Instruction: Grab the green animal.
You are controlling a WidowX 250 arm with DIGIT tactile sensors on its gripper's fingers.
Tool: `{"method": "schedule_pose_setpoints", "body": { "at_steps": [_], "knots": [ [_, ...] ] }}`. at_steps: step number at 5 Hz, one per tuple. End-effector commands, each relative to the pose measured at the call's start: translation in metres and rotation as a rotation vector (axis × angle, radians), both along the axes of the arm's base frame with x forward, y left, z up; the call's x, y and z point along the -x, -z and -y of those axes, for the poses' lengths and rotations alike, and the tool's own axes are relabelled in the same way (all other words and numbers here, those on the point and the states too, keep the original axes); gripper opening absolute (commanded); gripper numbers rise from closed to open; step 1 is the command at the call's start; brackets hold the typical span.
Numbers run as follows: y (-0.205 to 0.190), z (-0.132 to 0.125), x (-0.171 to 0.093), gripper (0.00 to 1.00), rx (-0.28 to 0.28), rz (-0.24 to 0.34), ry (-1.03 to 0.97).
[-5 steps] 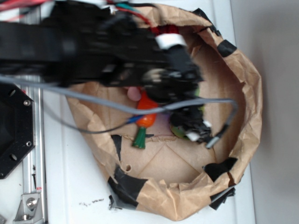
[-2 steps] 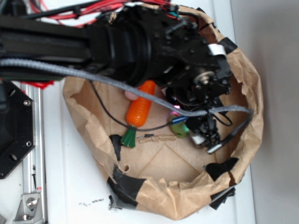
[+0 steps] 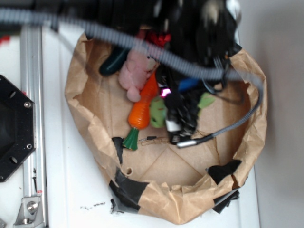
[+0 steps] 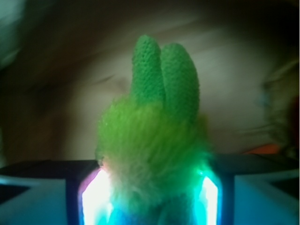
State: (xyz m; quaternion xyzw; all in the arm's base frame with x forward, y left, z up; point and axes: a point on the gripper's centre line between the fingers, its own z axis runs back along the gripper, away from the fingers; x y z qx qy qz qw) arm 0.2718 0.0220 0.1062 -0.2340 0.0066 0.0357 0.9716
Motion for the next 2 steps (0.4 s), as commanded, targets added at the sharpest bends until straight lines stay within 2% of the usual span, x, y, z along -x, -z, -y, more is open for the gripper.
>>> {"method": "schedule_pose_setpoints", "body": {
  "at_steps": [1, 2],
  "knots": [
    [-0.0803, -0.0212, -0.0035, 0.0, -0.24, 0.314, 0.17],
    [-0.0858, -0.015, -0.0086, 0.0, -0.324, 0.316, 0.178]
  ]
}}
